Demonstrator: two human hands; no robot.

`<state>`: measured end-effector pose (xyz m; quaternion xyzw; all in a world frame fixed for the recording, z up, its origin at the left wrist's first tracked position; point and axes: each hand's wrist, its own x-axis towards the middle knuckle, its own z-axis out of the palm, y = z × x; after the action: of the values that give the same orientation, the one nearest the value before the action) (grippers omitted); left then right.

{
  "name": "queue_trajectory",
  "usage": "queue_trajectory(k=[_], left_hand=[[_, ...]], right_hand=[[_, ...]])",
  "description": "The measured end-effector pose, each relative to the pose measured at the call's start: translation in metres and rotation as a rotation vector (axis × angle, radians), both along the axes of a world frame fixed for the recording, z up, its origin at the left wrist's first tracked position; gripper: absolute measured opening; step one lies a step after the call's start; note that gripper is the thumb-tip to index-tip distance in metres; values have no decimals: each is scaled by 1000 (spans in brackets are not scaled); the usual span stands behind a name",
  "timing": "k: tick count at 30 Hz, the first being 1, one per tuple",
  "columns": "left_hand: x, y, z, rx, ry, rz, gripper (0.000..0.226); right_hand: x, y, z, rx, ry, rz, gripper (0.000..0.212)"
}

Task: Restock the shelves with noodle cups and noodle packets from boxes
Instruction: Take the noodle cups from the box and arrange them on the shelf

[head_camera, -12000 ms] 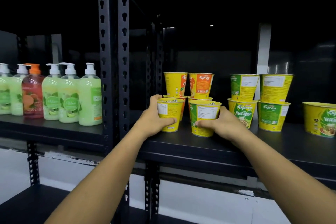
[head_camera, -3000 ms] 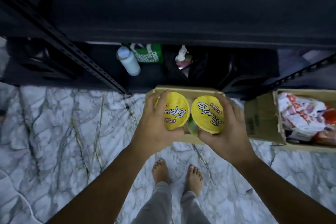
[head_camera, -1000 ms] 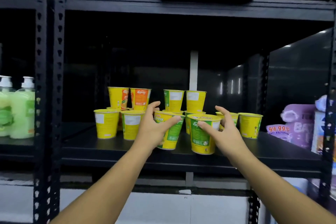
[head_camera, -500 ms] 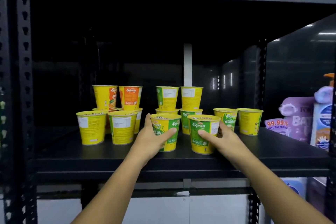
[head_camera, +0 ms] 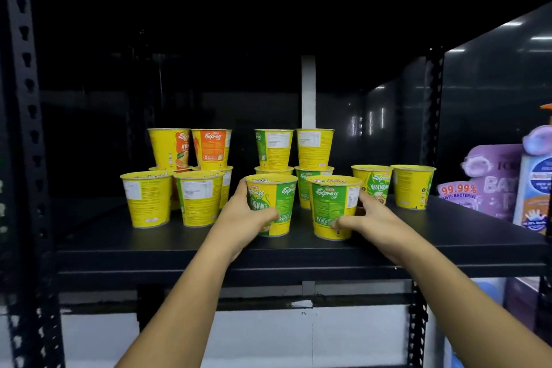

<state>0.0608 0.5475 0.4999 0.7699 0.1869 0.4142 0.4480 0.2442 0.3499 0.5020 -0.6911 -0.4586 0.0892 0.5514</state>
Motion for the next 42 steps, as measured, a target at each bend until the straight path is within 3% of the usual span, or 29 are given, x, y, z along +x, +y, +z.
queue_trajectory(k=[9,14,26,33,38,42], left_hand=[[2,-3,-1,39,15,77,67],[4,-2,0,40,34,99,58],[12,-2,-2,152,98,190,53],[11,-1,0,125,142,191,42],[13,-2,0,130,162,229,45],[13,-3,0,144,173,254,44]], right_hand=[[8,23,0,-56,-32,-132,62],[8,32,8,-140,-56,-134,54],[7,37,-3,-131,-219,-267,43],[14,42,-8,-172,-234,-306,51],[17,44,-9,-188,-255,-317,68],[19,47,-10,-235,-285,-322,54]])
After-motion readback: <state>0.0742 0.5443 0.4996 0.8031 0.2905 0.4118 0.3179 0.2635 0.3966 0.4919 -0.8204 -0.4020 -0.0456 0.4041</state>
